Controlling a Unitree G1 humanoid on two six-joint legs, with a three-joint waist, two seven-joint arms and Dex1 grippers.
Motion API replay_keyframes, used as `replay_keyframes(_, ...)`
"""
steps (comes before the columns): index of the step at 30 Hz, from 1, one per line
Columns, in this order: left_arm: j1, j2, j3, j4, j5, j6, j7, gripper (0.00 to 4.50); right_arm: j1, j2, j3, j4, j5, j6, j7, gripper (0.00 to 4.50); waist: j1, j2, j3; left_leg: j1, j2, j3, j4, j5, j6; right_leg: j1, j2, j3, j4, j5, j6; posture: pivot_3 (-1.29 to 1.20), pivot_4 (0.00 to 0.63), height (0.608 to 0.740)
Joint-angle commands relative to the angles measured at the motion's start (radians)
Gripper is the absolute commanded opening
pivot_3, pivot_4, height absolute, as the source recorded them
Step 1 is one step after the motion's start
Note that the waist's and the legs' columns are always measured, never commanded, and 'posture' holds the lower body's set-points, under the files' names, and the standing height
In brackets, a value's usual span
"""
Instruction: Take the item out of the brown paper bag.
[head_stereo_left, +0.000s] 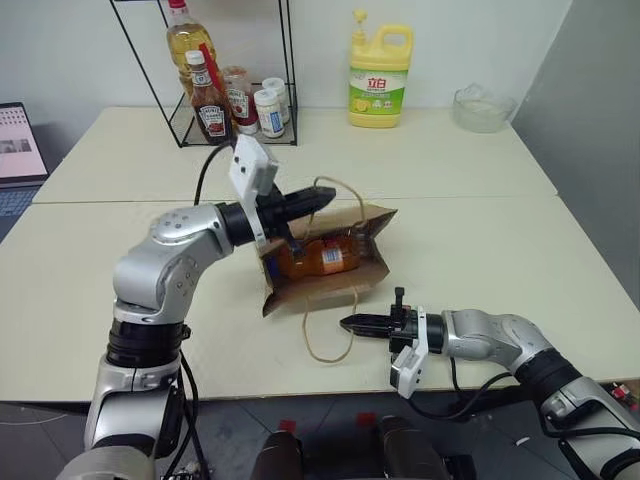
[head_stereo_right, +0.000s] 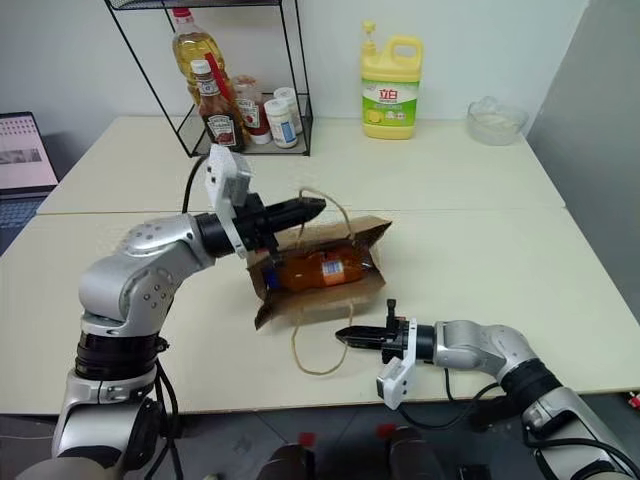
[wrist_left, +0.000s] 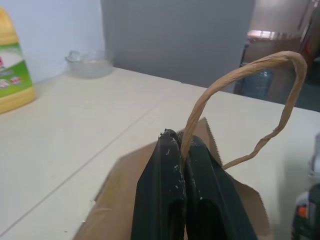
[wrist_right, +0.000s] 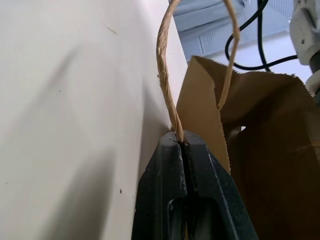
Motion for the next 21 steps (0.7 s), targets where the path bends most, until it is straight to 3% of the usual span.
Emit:
replay_keyframes(1,-0.028,-0.001,0.033,-0.014,-0.025,0.005,0.016,0.0,0.037,-0.023,0.029,0.064,0.021,0.056,0.1,0.02,0.0,0.0,0.0,0.0,0.0,0.0,0.0,0.0,0.0,0.0,0.0,0.0,0.0,0.0,0.0,0.0,0.15,0.74)
replay_keyframes(2,-0.026,0.0,0.035,-0.018,-0.027,0.008,0.018,0.0,0.044,-0.027,0.025,0.06,0.058,0.065,0.125,0.02,0.001,0.0,0.0,0.0,0.0,0.0,0.0,0.0,0.0,0.0,0.0,0.0,0.0,0.0,0.0,0.0,0.15,0.74)
replay_keyframes(6,-0.004,0.005,0.03,-0.035,-0.031,0.01,0.017,0.0,0.07,-0.04,0.005,0.0,0.201,0.115,0.227,0.92,0.006,-0.001,0.0,0.0,0.0,0.0,0.0,0.0,0.0,0.0,0.0,0.0,0.0,0.0,0.0,0.0,0.15,0.74)
replay_keyframes(10,0.008,0.003,0.026,-0.047,-0.038,0.014,0.023,0.0,0.118,-0.074,-0.04,-0.101,0.325,0.188,0.313,2.42,0.009,-0.001,0.001,-0.001,-0.001,0.0,0.0,0.0,0.0,0.0,-0.001,0.0,-0.001,0.0,0.0,0.0,0.15,0.74)
replay_keyframes(16,0.013,0.006,0.031,-0.046,-0.043,0.014,0.024,0.0,0.302,-0.24,-0.185,-0.317,0.502,0.273,0.388,4.46,0.03,-0.001,0.002,-0.002,-0.002,0.0,0.0,0.0,0.0,0.0,-0.002,0.001,-0.002,0.0,0.0,0.0,0.15,0.74)
replay_keyframes(21,0.012,0.009,0.032,-0.036,-0.047,0.01,0.021,0.0,0.404,-0.307,-0.302,-0.461,0.635,0.393,0.436,4.49,0.031,-0.002,0.003,-0.002,-0.003,0.0,0.0,0.0,0.0,0.0,-0.002,0.001,-0.003,0.0,0.0,0.0,0.15,0.74)
